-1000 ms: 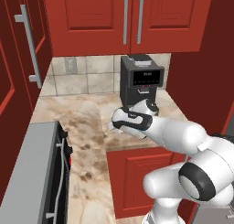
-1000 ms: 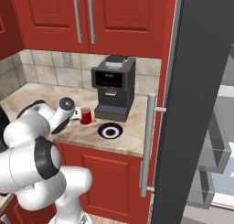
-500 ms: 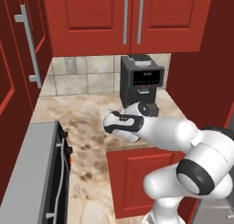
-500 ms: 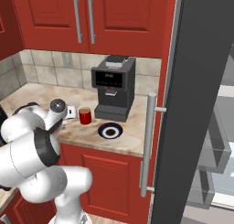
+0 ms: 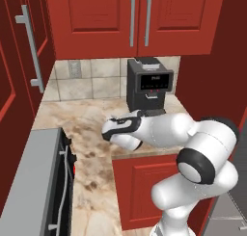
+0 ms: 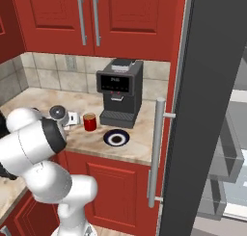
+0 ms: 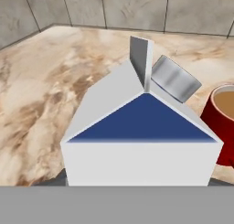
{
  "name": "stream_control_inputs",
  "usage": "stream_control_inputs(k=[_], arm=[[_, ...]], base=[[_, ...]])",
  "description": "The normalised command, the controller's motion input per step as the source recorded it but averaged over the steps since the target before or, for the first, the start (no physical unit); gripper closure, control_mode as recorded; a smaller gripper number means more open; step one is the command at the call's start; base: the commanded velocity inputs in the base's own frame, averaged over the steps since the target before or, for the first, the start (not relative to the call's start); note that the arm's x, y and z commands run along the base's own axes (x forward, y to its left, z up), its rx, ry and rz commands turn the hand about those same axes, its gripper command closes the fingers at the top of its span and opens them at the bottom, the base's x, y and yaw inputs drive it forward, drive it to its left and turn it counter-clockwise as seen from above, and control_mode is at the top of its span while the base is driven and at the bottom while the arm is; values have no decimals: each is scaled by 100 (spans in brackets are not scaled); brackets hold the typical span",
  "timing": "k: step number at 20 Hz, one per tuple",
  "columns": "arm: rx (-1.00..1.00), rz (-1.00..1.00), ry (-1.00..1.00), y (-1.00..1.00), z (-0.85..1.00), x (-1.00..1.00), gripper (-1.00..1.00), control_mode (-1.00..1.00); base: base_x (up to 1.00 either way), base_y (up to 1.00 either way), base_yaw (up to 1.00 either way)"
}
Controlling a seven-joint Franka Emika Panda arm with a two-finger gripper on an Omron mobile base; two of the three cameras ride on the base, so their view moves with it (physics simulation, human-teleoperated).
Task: Take a sugar cube from the saucer and place it inside the coffee. Then, grab milk from the fridge and place it next to the coffee on the counter to sweeten the coffee.
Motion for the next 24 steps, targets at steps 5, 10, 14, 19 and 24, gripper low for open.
stream_control_inputs(k=[5, 10, 14, 19, 24], arm=[[-2, 0, -6, 0, -14, 11, 100, -100], [0, -1, -8, 0, -1, 24, 100, -100], [0, -1, -3, 0, -9, 24, 100, -100], [0, 0, -2, -22, -22, 12, 100, -100], [0, 0, -1, -33, -10, 1, 100, -100]], base=[[0, 0, 0], [0, 0, 0], [0, 0, 0], [0, 0, 0], [0, 0, 0]])
